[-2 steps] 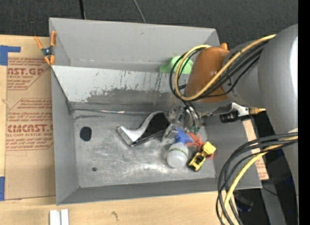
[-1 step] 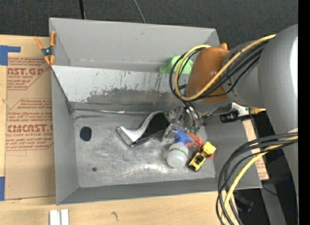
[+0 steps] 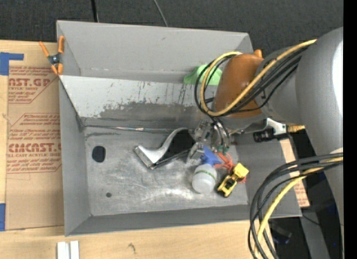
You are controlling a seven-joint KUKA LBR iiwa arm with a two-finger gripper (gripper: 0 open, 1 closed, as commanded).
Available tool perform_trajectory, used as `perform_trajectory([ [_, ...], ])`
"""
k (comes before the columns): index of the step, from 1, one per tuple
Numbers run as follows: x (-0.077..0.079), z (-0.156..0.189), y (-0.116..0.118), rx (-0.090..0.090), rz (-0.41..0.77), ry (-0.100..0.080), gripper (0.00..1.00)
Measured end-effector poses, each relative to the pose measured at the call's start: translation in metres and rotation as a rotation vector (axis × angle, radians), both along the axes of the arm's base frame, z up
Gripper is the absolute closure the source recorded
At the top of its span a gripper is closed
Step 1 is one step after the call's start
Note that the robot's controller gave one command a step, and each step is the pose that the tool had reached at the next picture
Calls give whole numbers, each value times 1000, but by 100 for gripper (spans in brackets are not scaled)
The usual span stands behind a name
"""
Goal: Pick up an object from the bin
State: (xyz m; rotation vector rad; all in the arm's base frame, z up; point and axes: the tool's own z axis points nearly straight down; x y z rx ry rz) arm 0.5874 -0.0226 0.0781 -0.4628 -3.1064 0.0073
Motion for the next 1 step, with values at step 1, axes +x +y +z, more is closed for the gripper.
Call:
perform_trajectory([
  [1, -2, -2, -9, 13, -23, -1, 100],
])
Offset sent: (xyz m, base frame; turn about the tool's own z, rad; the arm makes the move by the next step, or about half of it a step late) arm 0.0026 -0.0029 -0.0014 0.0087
